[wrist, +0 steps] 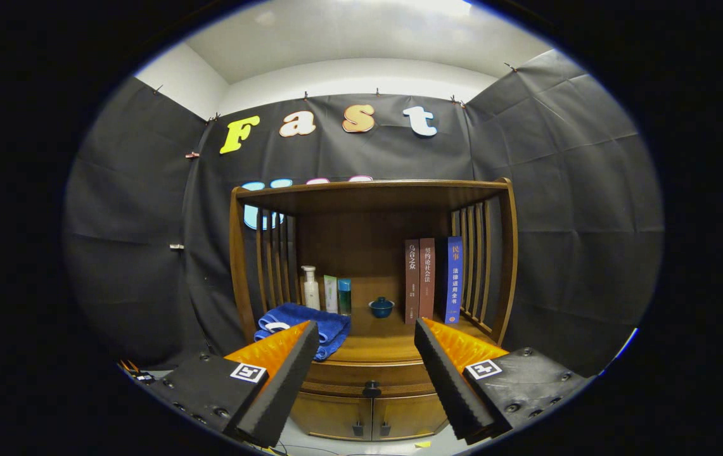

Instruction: Pull open the drawer, take out the items inside it, and place them on the countertop above the cabinet.

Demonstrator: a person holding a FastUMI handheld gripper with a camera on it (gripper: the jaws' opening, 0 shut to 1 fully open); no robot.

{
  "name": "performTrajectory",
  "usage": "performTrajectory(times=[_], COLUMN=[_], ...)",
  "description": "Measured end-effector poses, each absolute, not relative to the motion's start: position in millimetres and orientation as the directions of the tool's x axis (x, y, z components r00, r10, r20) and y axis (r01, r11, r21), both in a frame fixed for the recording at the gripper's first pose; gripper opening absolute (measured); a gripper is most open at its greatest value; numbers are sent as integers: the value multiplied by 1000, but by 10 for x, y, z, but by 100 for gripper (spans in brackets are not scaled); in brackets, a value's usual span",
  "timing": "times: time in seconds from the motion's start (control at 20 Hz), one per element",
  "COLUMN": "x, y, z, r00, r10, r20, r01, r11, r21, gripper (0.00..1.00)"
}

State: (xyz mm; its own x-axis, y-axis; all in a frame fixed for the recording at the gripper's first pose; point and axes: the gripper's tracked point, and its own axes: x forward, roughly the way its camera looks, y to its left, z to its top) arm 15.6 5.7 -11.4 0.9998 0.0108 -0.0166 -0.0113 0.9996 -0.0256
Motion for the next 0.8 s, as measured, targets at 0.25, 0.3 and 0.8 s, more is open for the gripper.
performTrajectory(times=[0.25, 0.3, 0.8], x=[251, 280, 662], y=[37, 36, 55], z=[-242, -275, -897], r00=[999, 998, 983], r10=[2, 2, 10], r20=[-49, -57, -182], r01=[-3, -3, -13], r11=[1000, 1000, 1000], r21=[-22, -23, -18], gripper=[98, 98, 99])
